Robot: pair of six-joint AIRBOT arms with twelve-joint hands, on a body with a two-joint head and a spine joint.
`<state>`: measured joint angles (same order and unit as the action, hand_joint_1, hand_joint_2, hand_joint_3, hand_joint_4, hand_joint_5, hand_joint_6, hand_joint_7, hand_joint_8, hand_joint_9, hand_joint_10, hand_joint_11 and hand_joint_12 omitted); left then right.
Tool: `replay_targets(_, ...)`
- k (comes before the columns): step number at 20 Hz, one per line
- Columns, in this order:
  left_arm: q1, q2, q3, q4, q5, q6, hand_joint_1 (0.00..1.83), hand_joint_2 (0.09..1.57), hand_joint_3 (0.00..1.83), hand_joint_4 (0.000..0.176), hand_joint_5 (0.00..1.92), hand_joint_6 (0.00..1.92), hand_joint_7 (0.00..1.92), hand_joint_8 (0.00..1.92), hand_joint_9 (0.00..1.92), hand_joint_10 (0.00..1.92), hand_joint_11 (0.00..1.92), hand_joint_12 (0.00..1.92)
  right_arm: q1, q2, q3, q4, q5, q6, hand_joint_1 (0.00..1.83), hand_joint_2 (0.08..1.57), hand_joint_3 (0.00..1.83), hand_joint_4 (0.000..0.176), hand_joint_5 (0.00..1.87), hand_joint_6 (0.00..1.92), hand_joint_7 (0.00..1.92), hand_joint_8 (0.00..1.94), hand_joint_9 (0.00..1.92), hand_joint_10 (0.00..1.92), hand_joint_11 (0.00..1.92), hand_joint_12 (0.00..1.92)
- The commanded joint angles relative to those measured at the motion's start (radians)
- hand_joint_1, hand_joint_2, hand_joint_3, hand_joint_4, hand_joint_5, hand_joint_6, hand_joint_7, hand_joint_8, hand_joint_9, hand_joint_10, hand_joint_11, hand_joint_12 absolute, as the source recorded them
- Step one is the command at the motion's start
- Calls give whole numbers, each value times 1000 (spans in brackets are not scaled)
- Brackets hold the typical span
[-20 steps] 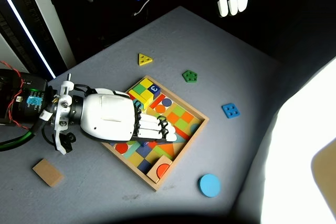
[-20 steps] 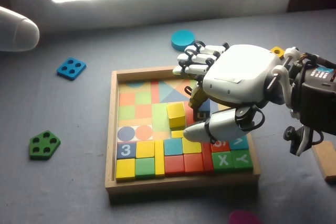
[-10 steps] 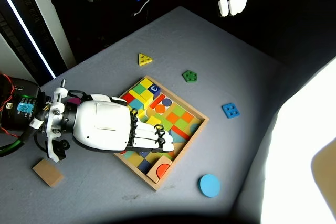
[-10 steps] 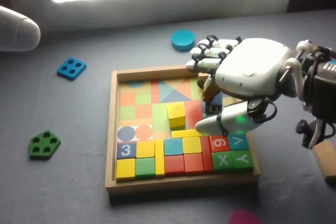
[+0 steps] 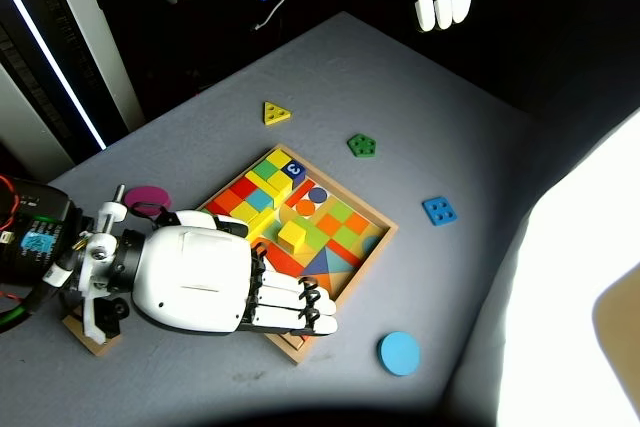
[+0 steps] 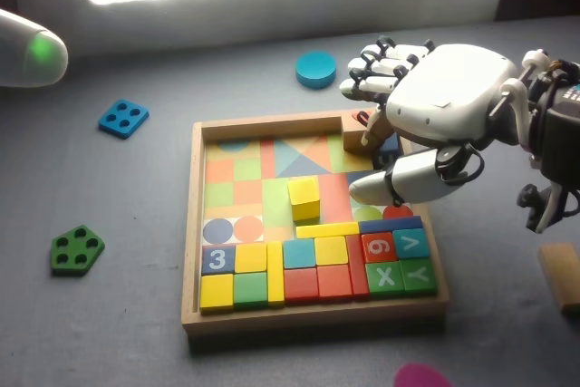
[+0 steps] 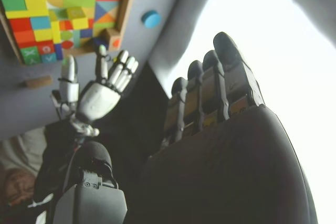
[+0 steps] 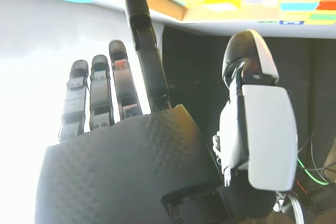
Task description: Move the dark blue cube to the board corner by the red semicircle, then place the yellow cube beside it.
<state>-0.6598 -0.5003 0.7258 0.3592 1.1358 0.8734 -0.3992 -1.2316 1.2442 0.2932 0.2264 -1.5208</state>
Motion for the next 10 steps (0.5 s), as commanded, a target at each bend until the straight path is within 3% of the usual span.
replay_targets(1,-18,0,-5,16,-95,-1,0,1106,5,43,61,2,103,1,77,2,0,485,9,2,11,-4,88,-2,0,1132,1,0,837,10,157,11,0,0,0,0)
replay_targets(2,-18,0,-5,16,-95,-1,0,1105,2,36,59,1,90,0,67,0,0,430,9,-4,20,-4,91,-2,0,1121,0,14,837,9,138,2,0,0,0,0)
replay_targets(10,-19,0,-6,16,-95,-1,0,1109,1,36,77,2,116,4,88,4,0,500,19,-6,42,-4,98,0,0,1120,0,1,823,4,125,3,0,0,0,0)
